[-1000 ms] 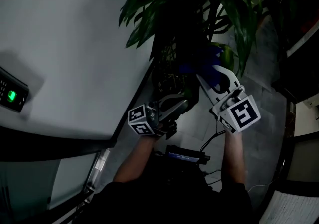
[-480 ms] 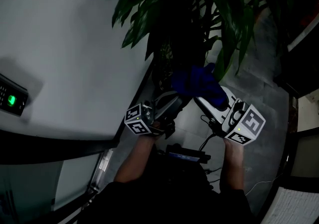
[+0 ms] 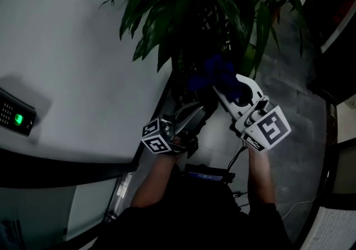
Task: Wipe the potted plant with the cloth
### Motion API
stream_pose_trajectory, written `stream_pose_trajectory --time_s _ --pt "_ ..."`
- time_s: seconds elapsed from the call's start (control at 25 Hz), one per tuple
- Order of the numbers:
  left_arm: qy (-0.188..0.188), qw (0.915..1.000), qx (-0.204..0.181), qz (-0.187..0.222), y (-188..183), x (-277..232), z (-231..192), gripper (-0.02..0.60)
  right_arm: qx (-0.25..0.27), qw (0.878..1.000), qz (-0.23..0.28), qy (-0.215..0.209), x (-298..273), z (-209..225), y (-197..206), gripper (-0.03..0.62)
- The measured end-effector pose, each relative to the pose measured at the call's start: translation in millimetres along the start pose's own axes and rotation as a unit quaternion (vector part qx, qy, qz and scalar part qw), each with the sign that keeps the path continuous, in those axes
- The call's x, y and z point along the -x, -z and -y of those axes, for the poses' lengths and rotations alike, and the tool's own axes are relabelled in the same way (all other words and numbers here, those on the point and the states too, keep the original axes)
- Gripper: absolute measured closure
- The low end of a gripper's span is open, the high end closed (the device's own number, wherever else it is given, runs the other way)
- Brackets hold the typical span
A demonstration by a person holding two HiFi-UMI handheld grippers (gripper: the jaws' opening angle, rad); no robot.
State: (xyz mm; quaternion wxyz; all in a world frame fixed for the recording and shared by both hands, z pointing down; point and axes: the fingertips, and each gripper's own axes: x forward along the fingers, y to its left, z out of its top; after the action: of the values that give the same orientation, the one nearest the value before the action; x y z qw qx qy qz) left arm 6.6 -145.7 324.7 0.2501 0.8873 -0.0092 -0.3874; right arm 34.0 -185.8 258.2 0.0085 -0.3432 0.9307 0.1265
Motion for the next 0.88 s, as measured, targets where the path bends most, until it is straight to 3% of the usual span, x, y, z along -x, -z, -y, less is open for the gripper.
stream_pose_trajectory --time_s 0.08,0.16,0.32,0.56,0.88 --pt "0.005 0.9999 0.010 0.007 -1.9 -0.6 3.5 0.565 -0.023 1.000 0.002 -0.014 1.6 -8.7 8.1 0.500" --pt "0.015 0.9996 0.019 0.016 -5.1 -2.4 8.3 0.513 -0.042 0.999 0.009 -0.024 4.3 -12.8 10.4 0.499" --pt "0.043 0.9975 0.042 0.039 -11.0 -6.2 20.9 0.342 -0.075 0.996 0.016 -0.046 9.5 -22.0 14.4 0.500" --pt "0.054 0.9975 0.033 0.032 -2.8 -11.0 33.3 0.262 -0.099 0.993 0.020 -0.061 24.7 -38.9 20.5 0.499" --pt "0.029 0.9992 0.011 0.026 7.0 -6.4 29.1 0.216 -0.096 0.992 0.001 -0.079 42.3 -59.6 33.7 0.500"
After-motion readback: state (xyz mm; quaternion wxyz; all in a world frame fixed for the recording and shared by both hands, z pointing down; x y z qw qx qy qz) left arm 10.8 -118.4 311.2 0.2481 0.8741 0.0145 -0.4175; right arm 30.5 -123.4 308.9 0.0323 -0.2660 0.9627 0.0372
